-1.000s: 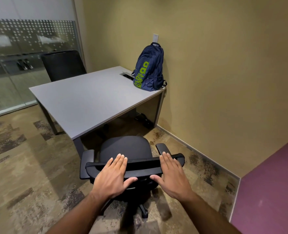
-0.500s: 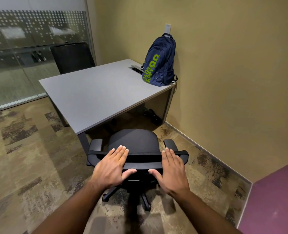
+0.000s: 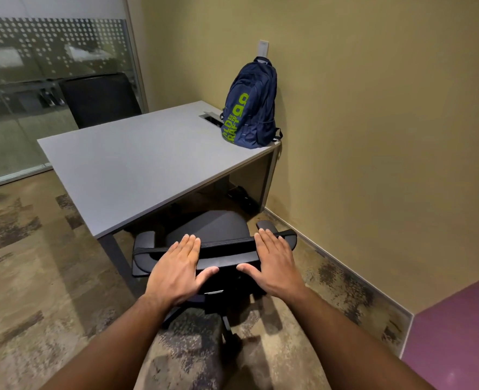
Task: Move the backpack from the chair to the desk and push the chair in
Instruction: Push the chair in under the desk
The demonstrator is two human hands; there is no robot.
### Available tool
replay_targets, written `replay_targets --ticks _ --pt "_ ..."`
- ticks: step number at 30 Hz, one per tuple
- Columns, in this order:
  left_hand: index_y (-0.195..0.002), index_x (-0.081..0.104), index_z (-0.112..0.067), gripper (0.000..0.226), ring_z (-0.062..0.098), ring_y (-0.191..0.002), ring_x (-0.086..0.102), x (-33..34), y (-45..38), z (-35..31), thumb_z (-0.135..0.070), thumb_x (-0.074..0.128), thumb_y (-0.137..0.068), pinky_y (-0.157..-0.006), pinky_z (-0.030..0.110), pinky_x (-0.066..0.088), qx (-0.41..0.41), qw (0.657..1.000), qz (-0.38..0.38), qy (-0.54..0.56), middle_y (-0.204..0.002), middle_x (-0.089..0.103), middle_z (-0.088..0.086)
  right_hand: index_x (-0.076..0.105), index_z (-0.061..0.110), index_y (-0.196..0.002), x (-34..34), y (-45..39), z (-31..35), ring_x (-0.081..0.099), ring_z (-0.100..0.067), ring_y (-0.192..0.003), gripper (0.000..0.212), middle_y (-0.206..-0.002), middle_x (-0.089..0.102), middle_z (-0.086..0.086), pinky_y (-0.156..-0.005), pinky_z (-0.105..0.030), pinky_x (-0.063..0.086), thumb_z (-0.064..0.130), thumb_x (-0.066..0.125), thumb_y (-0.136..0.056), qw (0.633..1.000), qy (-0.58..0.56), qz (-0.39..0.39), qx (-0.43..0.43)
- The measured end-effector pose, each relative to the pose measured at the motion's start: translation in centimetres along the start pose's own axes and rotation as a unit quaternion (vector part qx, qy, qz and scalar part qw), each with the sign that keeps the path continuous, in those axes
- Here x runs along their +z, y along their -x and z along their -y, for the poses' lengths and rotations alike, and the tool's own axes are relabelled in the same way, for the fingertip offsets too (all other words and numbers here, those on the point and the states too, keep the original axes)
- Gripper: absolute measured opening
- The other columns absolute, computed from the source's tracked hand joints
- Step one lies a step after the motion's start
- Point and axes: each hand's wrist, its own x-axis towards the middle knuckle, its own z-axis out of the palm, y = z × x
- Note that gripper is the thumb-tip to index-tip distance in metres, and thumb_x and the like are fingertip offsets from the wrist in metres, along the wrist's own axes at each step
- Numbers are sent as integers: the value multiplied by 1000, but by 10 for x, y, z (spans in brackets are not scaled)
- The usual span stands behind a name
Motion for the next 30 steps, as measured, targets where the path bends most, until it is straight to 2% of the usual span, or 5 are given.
replay_targets --ticks 8,16,21,24,30 --pt "-157 28 -7 106 21 -153 23 6 -59 -27 -86 5 -90 -125 38 17 -44 999 -17 -5 -163 31 11 13 21 -164 -2 -67 -60 -3 -10 -157 108 -173 9 3 -126 -37 -6 94 13 -85 999 0 10 -34" --pt "-157 27 -6 110 22 -154 22 19 -136 -27 -87 0 -87 -125 38 16 -91 995 -32 -5 -164 29 12 10 23 -164 -10 -155 -100 -7 -5 -155 110 -173 4 5 -122 -31 -11 95 11 -81 996 -14 24 -82" --pt "-158 24 -6 110 23 -154 21 22 -182 -17 -87 0 -88 -125 39 15 -121 992 -26 -4 -165 26 13 7 22 -165 -13 -215 -114 -7 -8 -157 107 -173 2 5 -127 -36 -5 94 11 -84 993 -4 45 -112" --pt "-156 30 -5 109 24 -152 26 21 -209 -12 -86 3 -89 -123 39 16 -139 990 -23 -8 -163 31 14 6 23 -165 -12 -250 -122 -9 -6 -156 107 -173 0 6 -126 -35 -7 94 12 -85 991 -7 50 -123" --pt "-156 31 -6 107 24 -152 26 22 -255 -3 -86 5 -90 -122 38 14 -169 985 -18 -11 -163 32 13 9 22 -165 -9 -313 -137 -7 -9 -157 108 -173 2 4 -127 -37 -4 94 10 -84 986 -3 52 -158"
